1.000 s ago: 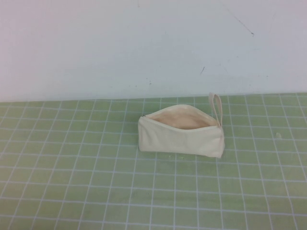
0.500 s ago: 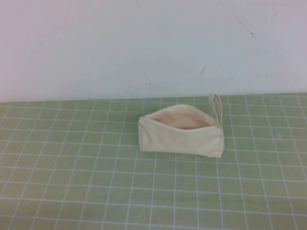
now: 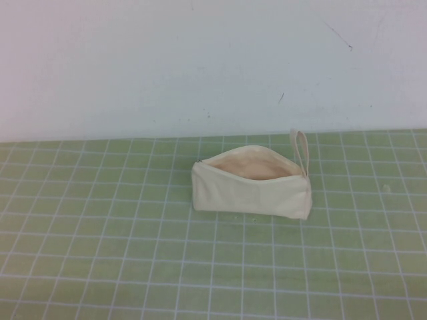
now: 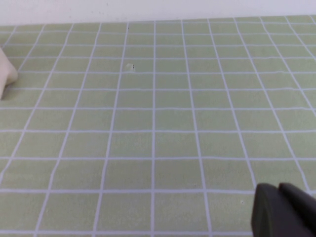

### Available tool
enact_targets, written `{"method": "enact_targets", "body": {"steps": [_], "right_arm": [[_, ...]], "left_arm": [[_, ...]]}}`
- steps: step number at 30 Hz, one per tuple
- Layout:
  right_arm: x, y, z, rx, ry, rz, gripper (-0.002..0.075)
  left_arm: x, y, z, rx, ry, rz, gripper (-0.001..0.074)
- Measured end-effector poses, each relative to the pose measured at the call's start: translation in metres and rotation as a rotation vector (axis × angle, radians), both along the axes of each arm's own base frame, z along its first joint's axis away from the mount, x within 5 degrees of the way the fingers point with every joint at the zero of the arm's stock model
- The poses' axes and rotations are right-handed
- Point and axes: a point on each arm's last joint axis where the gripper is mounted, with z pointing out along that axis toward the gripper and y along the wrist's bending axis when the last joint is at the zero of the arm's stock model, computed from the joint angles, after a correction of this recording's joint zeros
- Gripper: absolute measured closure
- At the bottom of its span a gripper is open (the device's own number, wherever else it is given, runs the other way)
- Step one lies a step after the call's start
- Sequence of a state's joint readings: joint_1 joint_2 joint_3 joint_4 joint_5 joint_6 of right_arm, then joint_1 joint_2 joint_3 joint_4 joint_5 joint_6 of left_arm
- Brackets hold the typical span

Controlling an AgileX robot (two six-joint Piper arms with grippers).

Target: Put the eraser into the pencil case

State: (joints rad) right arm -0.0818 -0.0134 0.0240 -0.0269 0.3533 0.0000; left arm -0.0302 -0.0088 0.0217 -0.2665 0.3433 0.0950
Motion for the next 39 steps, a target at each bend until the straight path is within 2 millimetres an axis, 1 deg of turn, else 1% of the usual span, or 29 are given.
{"method": "enact_targets", "body": {"steps": [6,13,16,21,33,39], "right_arm": [[0.0000,0.0000,0.0000,0.000,0.000,0.000,0.0727],[0.0000,0.0000,0.0000,0.000,0.000,0.000,0.0727],[0.0000,0.0000,0.0000,0.000,0.000,0.000,0.0727],[0.0000,0.0000,0.0000,0.000,0.000,0.000,0.0727],[0.0000,0.0000,0.0000,0.000,0.000,0.000,0.0727],[0.0000,0.0000,0.0000,0.000,0.000,0.000,0.0727]], "left_arm": [[0.0001,0.0028,-0.0001,0.127,-0.009,-0.007,0.0736],[0.0002,0.0053,-0.0005,0.196,-0.010,0.001,0.0736],[0.0002,0.0058,-0.0005,0.199,-0.009,0.005,0.0736],[0.0003,0.0066,-0.0006,0.157,-0.004,0.028,0.0736],[0.0002,0.0057,-0.0006,0.162,-0.006,0.001,0.0736],[0.0003,0.0074,-0.0005,0.163,-0.005,0.034,0.0736]]}}
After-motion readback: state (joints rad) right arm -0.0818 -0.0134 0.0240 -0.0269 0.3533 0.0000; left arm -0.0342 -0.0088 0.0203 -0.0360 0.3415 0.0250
